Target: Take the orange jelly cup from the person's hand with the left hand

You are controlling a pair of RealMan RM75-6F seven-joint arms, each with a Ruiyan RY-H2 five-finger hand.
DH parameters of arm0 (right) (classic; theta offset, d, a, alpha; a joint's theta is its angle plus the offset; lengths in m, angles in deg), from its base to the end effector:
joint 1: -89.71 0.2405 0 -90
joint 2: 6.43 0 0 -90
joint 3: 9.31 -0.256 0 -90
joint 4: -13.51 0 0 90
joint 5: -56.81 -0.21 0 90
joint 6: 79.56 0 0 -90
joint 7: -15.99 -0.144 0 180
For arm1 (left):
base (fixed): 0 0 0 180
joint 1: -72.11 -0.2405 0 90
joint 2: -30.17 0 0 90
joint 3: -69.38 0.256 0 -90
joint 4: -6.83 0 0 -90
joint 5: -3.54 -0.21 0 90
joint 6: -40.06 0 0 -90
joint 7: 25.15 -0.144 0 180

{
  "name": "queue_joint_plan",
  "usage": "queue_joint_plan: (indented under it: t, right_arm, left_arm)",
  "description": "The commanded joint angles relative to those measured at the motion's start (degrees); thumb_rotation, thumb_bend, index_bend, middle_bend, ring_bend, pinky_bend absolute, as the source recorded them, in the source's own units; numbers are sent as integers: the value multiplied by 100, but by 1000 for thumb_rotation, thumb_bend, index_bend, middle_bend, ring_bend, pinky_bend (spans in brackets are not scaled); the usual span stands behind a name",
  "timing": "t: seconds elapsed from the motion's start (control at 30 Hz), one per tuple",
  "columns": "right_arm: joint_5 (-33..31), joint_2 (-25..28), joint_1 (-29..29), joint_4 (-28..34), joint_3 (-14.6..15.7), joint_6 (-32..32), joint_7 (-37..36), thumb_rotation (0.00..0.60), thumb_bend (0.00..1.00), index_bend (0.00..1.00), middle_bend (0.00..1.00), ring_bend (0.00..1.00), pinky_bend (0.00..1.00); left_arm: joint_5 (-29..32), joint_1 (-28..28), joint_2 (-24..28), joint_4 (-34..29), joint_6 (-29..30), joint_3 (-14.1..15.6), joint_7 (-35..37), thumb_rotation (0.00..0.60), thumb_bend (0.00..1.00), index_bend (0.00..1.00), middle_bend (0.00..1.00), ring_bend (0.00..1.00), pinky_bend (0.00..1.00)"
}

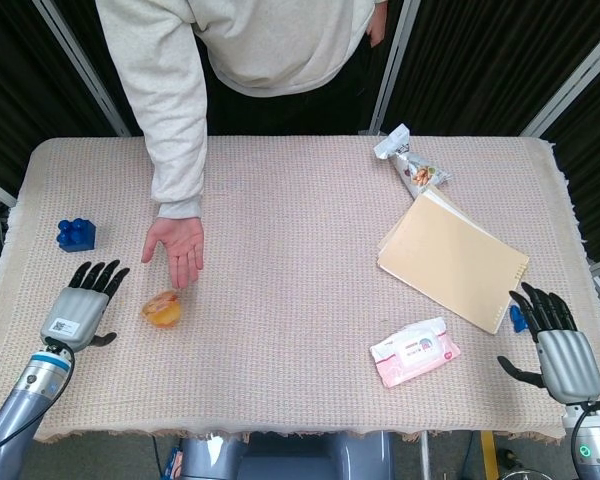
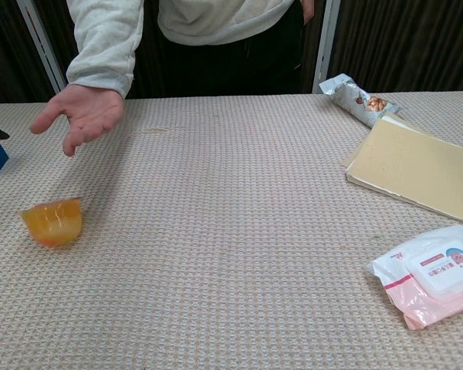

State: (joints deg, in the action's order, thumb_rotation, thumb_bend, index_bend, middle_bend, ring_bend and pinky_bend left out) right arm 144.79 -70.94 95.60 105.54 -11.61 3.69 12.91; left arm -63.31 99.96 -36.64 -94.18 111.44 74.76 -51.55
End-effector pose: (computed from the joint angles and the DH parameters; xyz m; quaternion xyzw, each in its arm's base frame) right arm -0.3062 -0.1843 0.1499 0.6053 -0.4031 0.4035 0.5552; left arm -0.2590 0.2504 0.0927 -0.7298 -0.3478 -0.2415 0.5368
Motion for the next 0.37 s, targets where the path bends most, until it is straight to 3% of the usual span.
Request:
queue_joint_plan:
  t: [0.03,0.2,0.37]
  right_arm:
    - [1,-1,3,-3,-2,-2,0,600,117,90,0,0,0]
    - [29,-23,21,-8,3,-19,31,600,117,90,0,0,0]
    - [35,-47,40,-15,-6,-32,71,600,117,90,0,0,0]
  left_arm:
    - [-432,-367,136,-112,684,41,147,600,183,25,0,0,0]
    - [-1096,-977,196,125,1624,196,548,600,173,19,0,0,0]
    - [-1482,-1356,96,552,2101,182,1071,600,167,0,0,0,0]
